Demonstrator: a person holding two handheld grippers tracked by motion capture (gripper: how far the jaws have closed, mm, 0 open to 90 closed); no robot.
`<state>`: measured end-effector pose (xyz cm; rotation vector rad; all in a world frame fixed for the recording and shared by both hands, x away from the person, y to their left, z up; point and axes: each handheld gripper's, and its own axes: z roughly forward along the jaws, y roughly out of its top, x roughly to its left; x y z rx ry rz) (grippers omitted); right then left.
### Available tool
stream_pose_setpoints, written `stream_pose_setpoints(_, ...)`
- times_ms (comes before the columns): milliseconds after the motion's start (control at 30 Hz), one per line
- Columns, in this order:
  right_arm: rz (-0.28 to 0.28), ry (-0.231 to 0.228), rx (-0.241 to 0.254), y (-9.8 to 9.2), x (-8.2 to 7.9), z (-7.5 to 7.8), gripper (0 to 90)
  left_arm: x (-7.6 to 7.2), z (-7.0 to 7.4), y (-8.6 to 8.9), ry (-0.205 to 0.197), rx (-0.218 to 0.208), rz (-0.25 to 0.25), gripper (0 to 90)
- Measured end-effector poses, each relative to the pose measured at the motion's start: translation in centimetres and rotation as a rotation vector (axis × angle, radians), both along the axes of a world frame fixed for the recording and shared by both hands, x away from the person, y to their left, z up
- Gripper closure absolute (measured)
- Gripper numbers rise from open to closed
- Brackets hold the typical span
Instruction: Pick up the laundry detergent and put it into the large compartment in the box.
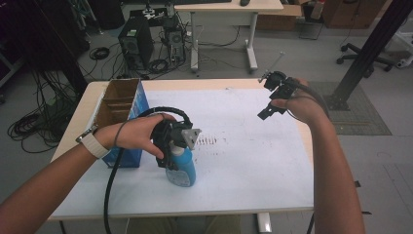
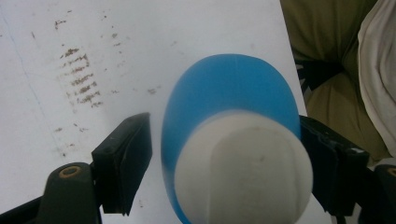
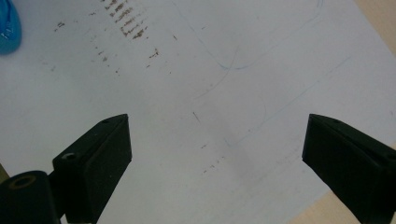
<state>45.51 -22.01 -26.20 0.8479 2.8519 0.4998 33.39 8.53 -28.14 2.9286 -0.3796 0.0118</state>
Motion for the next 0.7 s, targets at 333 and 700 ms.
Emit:
stream_pose_setpoints(333, -0.001, 0.002, -0.001, -0.02, 0.01, -0.01, 8.4, 0.2, -0.14, 0.28, 0.028, -0.013, -0.007, 35.8)
stream_pose_setpoints(700, -0.001, 0.001, -0.001, 0.02, -0.03, 0.01, 8.4, 0.24, -0.12, 0.3, 0.033, -0.014, -0.007, 37.0)
